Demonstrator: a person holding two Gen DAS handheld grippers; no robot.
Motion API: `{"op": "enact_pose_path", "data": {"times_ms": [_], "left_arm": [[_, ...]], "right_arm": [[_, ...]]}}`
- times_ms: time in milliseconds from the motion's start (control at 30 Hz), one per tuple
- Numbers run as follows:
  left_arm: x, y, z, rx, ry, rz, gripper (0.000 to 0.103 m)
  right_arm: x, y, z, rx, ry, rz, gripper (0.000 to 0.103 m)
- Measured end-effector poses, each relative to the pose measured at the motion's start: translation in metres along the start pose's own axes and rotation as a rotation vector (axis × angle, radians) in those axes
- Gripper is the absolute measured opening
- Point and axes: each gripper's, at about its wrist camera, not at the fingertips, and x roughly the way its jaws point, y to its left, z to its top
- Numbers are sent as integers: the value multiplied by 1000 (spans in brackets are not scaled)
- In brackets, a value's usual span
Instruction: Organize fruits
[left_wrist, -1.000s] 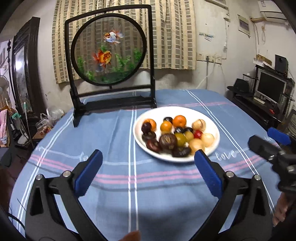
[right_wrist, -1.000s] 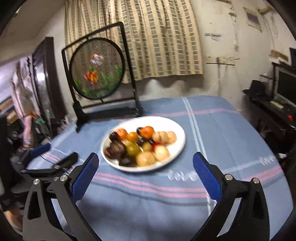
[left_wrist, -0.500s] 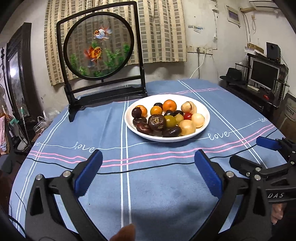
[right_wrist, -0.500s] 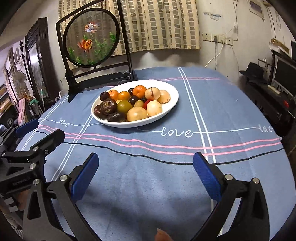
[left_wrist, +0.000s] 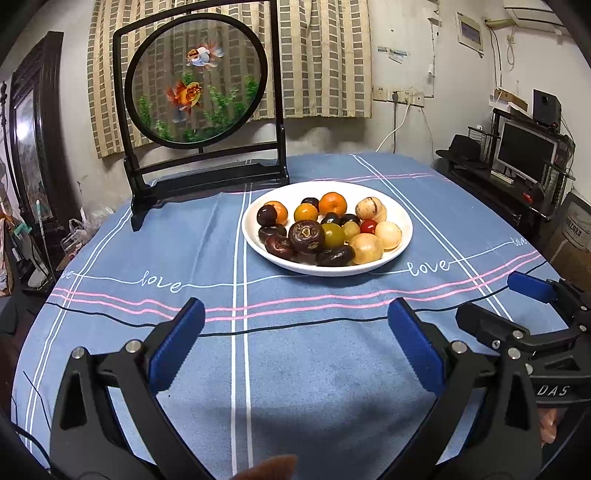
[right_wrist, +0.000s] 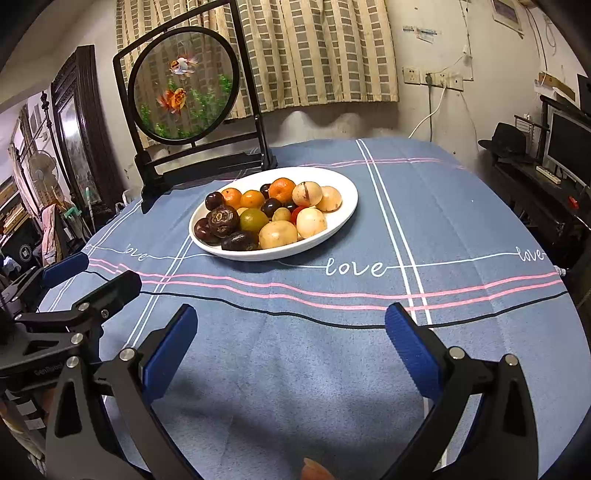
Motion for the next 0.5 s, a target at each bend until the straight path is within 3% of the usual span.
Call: {"op": "enact_pose_path", "data": {"times_ms": [500], "left_arm": [[-4, -1, -1, 0, -19, 19, 101]], "right_arm": [[-1, 1, 0, 9, 7, 14, 102]]}}
